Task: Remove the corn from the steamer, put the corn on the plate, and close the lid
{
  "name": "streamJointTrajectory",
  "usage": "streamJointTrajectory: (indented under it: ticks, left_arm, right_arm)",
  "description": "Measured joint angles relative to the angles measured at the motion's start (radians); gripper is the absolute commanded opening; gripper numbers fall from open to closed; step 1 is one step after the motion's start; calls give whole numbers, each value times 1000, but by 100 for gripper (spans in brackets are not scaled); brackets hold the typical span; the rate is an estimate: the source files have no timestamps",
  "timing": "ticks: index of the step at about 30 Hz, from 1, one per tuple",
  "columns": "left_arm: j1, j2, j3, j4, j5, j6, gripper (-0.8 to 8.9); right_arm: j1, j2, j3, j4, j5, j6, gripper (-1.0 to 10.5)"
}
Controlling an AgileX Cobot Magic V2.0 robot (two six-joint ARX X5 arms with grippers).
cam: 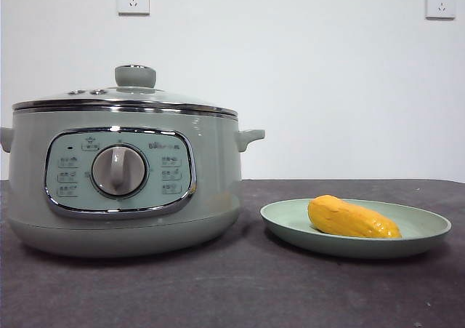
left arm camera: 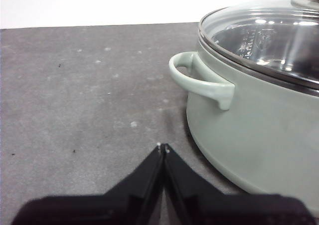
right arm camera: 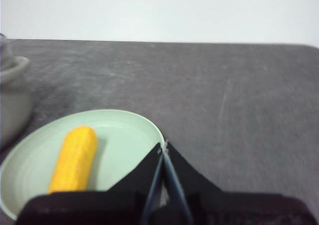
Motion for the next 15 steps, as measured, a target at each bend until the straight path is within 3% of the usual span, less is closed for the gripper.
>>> streamJointTrajectory:
  ticks: [15]
  left_arm:
    - [0, 0, 0, 0, 0, 0, -3]
  right_arm:
    - [-15, -35, -35, -21, 3, 97, 1]
